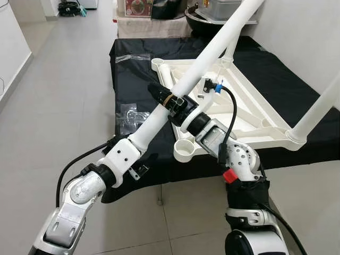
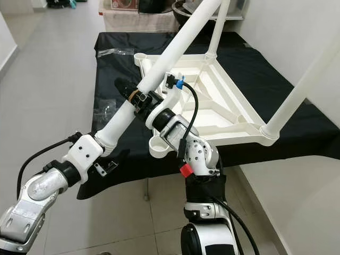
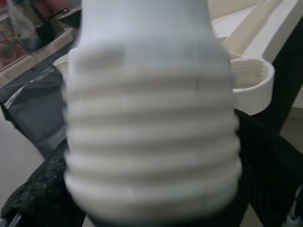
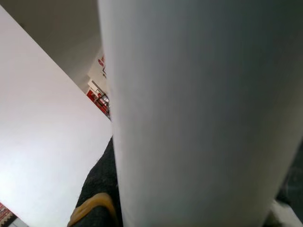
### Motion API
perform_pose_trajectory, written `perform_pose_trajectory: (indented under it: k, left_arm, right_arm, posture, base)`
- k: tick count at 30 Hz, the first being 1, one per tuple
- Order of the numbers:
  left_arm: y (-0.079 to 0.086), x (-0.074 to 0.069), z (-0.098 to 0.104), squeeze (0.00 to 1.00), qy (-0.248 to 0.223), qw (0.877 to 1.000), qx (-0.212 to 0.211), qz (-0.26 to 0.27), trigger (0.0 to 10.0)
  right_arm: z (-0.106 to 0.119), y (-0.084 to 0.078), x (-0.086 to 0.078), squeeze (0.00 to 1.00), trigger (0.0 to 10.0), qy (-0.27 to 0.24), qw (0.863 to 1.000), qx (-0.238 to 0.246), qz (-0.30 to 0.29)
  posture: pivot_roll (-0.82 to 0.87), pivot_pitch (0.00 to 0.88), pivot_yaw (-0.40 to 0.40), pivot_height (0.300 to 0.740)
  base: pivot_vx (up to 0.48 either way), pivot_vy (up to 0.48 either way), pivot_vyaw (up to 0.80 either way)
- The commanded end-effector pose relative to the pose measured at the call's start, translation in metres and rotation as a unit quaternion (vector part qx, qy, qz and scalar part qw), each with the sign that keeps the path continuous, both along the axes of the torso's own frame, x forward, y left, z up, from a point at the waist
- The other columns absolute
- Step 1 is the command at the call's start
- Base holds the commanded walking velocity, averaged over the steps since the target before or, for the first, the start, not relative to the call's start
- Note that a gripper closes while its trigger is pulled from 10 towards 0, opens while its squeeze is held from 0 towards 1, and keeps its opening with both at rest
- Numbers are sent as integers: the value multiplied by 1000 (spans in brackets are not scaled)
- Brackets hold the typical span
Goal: Building children table
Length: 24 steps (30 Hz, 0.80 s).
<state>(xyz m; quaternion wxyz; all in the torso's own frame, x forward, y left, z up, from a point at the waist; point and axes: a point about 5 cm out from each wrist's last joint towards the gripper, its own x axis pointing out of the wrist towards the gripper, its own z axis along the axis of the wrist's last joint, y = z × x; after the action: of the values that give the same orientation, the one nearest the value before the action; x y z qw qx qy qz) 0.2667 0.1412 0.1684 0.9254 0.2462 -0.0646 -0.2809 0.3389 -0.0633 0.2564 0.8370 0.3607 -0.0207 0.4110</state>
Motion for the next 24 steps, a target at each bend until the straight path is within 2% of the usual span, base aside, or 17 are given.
perform_pose_trajectory:
  k: [1, 2, 3, 4, 6, 7, 8, 9, 10, 11, 13, 14, 16, 17, 18, 21, 24]
  left_arm:
    - [10, 0, -10, 1000, 16, 999, 16, 25, 10000]
    - [14, 1, -9, 0, 11, 999, 18, 39, 10000]
    - [14, 1, -9, 0, 11, 999, 18, 39, 10000]
    - [22, 2, -9, 0, 3, 997, 14, 71, 10000]
    - [25, 2, -8, 0, 0, 996, 10, 87, 10000]
    - [28, 1, -7, 0, -4, 995, 2, 104, 10000]
    - [30, 1, -6, 0, -7, 993, -3, 115, 10000]
    - [29, -1, -4, 0, -16, 992, -17, 123, 10000]
    - [27, -2, -2, 0, -22, 991, -27, 129, 10000]
    - [27, -2, -2, 0, -22, 991, -27, 129, 10000]
    - [18, -6, 3, 0, -32, 988, -65, 134, 10000]
    - [18, -6, 3, 0, -32, 988, -65, 134, 10000]
    - [5, -10, 7, 0, -34, 985, -103, 133, 10000]
    - [5, -10, 7, 0, -34, 985, -103, 133, 10000]
    - [-2, -12, 7, 0, -33, 984, -119, 131, 10000]
    - [-9, -14, 8, 0, -32, 982, -134, 131, 10000]
    - [-20, -17, 7, 0, -26, 981, -148, 125, 10000]
  right_arm:
    - [12, -4, 0, 0, 0, -19, 1000, 18, -7]
    - [13, -5, 0, 0, 0, -22, 1000, 18, -10]
    - [13, -5, 0, 0, 0, -22, 1000, 18, -10]
    - [16, -9, 3, 0, 0, -32, 999, 13, -26]
    - [18, -11, 4, 0, 0, -37, 999, 8, -37]
    - [21, -16, 8, 0, 3608, -51, 996, -9, -66]
    - [23, -19, 10, 0, 3608, -62, 994, -21, -86]
    - [26, -25, 14, 0, 10000, -82, 987, -51, -128]
    - [29, -30, 17, 0, 10000, -98, 980, -72, -157]
    - [29, -30, 17, 0, 10000, -98, 980, -72, -157]
    - [33, -38, 20, 0, 10000, -125, 963, -111, -212]
    - [33, -38, 20, 0, 10000, -125, 963, -111, -212]
    - [31, -44, 21, 0, 10000, -143, 944, -152, -255]
    - [31, -44, 21, 0, 10000, -143, 944, -152, -255]
    - [27, -46, 21, 0, 10000, -154, 928, -187, -282]
    - [23, -47, 21, 0, 10000, -157, 919, -206, -296]
    - [17, -49, 20, 0, 10000, -155, 909, -227, -314]
  posture:
    - [91, 47, -58, 740]
    - [92, 46, -58, 740]
    - [92, 46, -58, 740]
    - [94, 43, -57, 740]
    - [94, 43, -57, 740]
    - [92, 41, -58, 740]
    - [92, 41, -58, 740]
    - [93, 41, -57, 740]
    - [93, 41, -57, 740]
    - [93, 41, -57, 740]
    - [92, 41, -61, 740]
    - [92, 41, -61, 740]
    - [90, 46, -64, 740]
    - [90, 46, -64, 740]
    - [92, 47, -64, 740]
    - [94, 50, -64, 740]
    - [92, 55, -61, 740]
  base:
    - [0, 0, 0]
    - [0, 0, 0]
    - [0, 0, 0]
    - [0, 0, 0]
    - [0, 0, 0]
    - [0, 0, 0]
    - [0, 0, 0]
    - [0, 0, 0]
    - [0, 0, 0]
    - [0, 0, 0]
    - [0, 0, 0]
    - [0, 0, 0]
    - [0, 0, 0]
    - [0, 0, 0]
    - [0, 0, 0]
    - [0, 0, 0]
    - [0, 0, 690]
